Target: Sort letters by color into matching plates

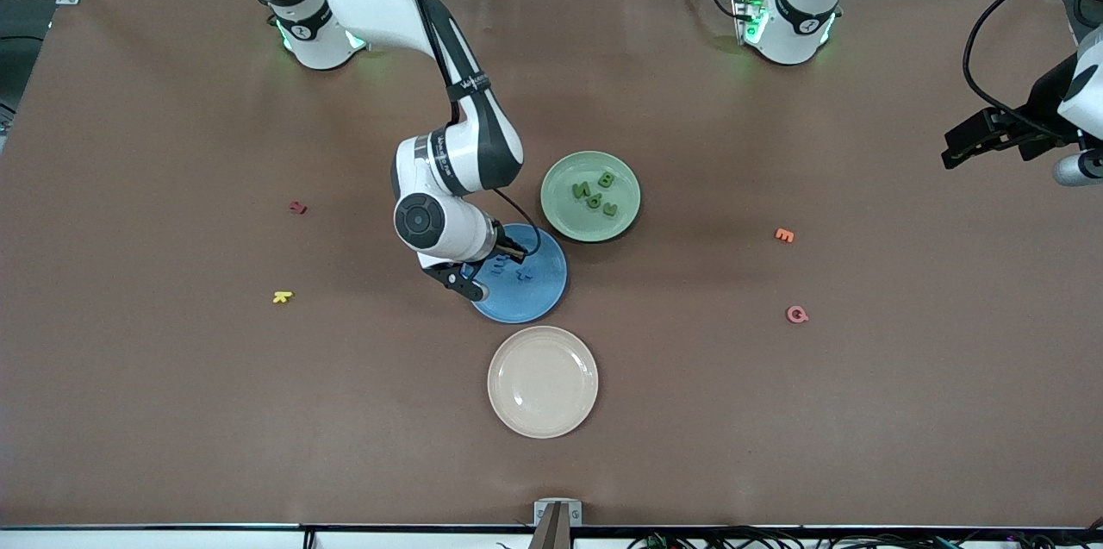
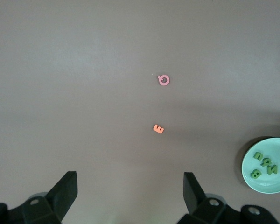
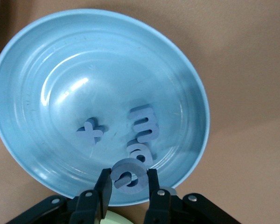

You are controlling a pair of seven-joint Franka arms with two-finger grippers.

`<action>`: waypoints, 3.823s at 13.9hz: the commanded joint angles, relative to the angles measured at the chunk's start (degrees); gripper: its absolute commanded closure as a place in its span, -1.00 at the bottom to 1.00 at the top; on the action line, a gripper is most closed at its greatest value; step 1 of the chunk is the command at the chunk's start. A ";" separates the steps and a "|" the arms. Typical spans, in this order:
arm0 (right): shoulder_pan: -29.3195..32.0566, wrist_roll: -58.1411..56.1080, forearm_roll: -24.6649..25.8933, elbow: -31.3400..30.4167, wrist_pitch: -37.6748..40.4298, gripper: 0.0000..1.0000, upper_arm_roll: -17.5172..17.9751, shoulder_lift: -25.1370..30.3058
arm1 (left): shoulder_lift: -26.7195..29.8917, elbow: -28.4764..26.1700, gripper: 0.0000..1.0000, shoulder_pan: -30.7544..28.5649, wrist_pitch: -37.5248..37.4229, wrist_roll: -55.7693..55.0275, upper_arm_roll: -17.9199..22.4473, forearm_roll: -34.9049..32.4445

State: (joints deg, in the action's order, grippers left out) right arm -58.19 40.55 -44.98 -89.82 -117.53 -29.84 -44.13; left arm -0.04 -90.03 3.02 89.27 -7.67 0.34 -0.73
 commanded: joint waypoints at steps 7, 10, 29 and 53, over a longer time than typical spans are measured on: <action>0.80 4.01 -0.99 2.45 -4.29 0.80 3.73 -2.27 | -0.31 1.79 -1.00 0.23 0.21 0.12 0.37 0.02; 0.80 4.18 -1.08 2.45 -4.29 0.76 3.73 -2.36 | -0.23 1.53 -1.00 0.23 -0.93 0.20 0.28 0.46; 4.03 -28.28 37.31 -10.73 28.49 -1.00 -15.15 44.29 | 2.15 -2.87 -1.00 0.32 1.53 -0.41 -0.60 0.64; 11.17 -39.59 41.82 3.33 23.66 -1.00 -16.31 41.58 | 4.08 -6.21 -1.00 0.85 3.55 -0.59 -4.03 0.29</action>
State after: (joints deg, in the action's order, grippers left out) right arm -47.64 0.47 -3.48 -87.54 -94.18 -46.32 -2.17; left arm 4.35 -96.86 3.33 92.72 -8.06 -3.64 -0.72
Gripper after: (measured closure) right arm 0.000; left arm 0.000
